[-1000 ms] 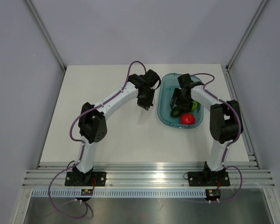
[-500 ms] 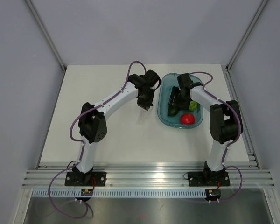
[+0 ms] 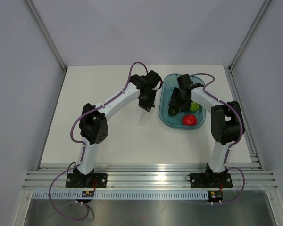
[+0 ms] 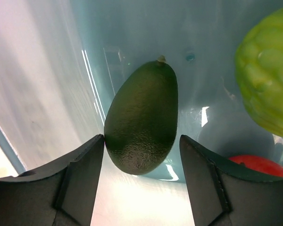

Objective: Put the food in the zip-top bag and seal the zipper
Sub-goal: Pick up the fake fruit from the bin.

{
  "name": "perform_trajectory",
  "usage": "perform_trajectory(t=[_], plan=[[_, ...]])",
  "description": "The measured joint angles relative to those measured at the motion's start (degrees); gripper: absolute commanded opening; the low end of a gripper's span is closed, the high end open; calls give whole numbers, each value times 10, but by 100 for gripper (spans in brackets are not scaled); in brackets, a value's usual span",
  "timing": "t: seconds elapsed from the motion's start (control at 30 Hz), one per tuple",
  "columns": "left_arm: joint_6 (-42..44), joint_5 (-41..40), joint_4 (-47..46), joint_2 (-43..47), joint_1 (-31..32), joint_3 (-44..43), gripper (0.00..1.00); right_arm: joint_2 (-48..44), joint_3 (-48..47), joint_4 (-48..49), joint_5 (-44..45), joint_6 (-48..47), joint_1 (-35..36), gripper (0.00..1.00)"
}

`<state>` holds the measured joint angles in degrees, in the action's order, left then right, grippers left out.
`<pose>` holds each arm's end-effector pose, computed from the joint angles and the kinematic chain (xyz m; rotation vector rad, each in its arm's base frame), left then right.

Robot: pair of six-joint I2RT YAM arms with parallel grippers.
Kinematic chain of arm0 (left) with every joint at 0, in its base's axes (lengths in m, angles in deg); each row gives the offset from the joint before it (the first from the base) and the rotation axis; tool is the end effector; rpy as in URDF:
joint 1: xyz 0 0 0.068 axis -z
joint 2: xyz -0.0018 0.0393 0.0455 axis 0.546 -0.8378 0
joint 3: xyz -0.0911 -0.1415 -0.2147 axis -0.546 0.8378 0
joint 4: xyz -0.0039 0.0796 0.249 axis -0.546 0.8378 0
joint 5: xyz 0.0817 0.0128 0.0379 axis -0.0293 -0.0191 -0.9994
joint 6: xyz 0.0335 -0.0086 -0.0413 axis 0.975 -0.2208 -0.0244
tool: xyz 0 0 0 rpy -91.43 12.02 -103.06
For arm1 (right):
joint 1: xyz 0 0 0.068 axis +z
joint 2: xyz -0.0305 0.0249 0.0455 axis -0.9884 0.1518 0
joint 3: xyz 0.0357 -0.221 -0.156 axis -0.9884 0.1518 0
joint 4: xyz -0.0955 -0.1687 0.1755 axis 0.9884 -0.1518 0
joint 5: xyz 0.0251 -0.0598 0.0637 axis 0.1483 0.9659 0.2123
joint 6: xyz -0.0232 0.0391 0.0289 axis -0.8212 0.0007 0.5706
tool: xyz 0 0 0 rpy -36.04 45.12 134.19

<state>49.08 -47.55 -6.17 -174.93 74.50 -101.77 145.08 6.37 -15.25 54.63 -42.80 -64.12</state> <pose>0.3332 -0.2923 0.2723 0.3336 2.7912 -0.2599 0.3782 0.1164 0.1970 0.3494 2.6999 0.2481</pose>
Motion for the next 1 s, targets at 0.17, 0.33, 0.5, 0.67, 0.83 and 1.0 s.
perform_trajectory(t=[0.17, 0.33, 0.5, 0.67, 0.83, 1.0], plan=[[0, 0, 0, 0, 0, 0, 0, 13, 5, 11, 0, 25, 0, 68], [0, 0, 0, 0, 0, 0, 0, 22, 5, 25, -3, 36, 0, 41], [0, 0, 0, 0, 0, 0, 0, -5, 41, 57, 9, 39, 2, 31], [-1, 0, 2, 0, 0, 0, 0, -125, 127, 89, 43, 39, 26, 32], [-7, 0, 13, 0, 0, -17, 0, -252, 154, 140, 66, 45, 69, 32], [-12, 1, 14, 0, 0, -36, 0, -293, 155, 194, 86, 66, 110, 32]])
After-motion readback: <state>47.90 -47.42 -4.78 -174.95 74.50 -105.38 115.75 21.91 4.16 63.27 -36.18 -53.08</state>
